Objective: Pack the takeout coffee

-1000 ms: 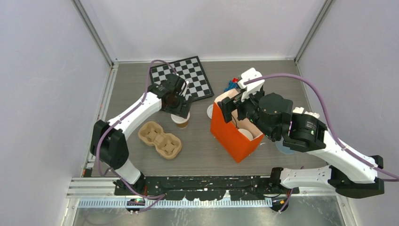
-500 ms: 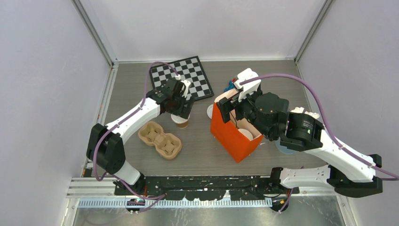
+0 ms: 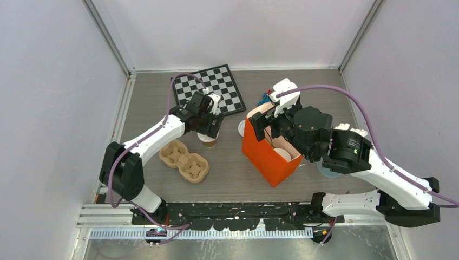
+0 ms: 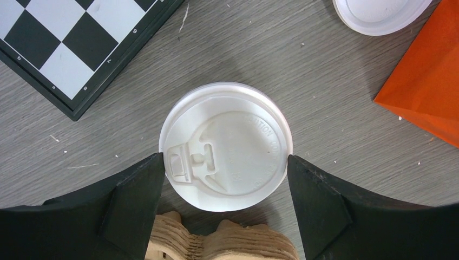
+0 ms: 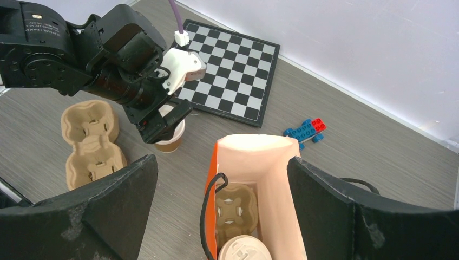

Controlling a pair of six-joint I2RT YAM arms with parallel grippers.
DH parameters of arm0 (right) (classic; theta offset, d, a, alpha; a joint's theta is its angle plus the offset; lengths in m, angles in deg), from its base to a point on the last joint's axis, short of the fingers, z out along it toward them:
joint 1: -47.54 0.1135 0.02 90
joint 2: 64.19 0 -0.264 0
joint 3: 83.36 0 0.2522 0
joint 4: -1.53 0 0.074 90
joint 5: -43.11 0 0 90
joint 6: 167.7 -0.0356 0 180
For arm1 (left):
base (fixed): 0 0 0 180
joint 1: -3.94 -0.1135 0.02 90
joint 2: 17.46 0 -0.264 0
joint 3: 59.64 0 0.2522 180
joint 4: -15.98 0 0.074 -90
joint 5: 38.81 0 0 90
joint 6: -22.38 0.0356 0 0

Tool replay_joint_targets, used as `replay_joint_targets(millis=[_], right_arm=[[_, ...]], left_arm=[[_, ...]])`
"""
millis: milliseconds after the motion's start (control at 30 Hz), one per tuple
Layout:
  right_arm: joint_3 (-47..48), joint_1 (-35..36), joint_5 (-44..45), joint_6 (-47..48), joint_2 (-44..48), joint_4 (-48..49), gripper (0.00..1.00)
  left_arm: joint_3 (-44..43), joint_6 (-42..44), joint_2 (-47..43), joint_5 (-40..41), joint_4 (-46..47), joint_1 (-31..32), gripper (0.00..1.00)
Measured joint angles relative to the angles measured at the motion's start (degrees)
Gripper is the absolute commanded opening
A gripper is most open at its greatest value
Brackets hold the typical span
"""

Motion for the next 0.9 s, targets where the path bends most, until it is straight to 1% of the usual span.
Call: replay_joint_targets(millis=[133, 233, 400, 533, 633, 700, 900], right_arm=[[0.0, 0.0, 0.0, 0.0, 0.0, 0.0, 0.93], [0.0, 0.0, 0.0, 0.0, 0.0, 0.0, 0.93], [0.0, 0.0, 0.0, 0.0, 0.0, 0.0, 0.93], [0.0, 0.0, 0.0, 0.0, 0.0, 0.0, 0.93], [0.0, 0.0, 0.1, 0.0, 0.0, 0.0, 0.93], [0.0, 0.0, 0.5, -0.9, 0.0, 0.0, 0.93], [0.0, 0.0, 4.7, -10.3, 0.2, -2.8, 0.88]], left_arm=[[0.0, 0.0, 0.0, -0.2, 0.4, 0.1, 0.85], [0.0, 0.0, 0.0, -0.5, 0.7, 0.1, 0.87], [0.0, 0.0, 0.0, -0.6, 0.7, 0.1, 0.86], [0.0, 0.0, 0.0, -0.6, 0.7, 0.1, 0.82], [0.0, 0.0, 0.0, -0.7, 0.8, 0.1, 0.75], [0.0, 0.2, 0.0, -1.0, 0.8, 0.1, 0.73], [0.0, 0.6, 0.0, -1.5, 0.9, 0.2, 0.62]])
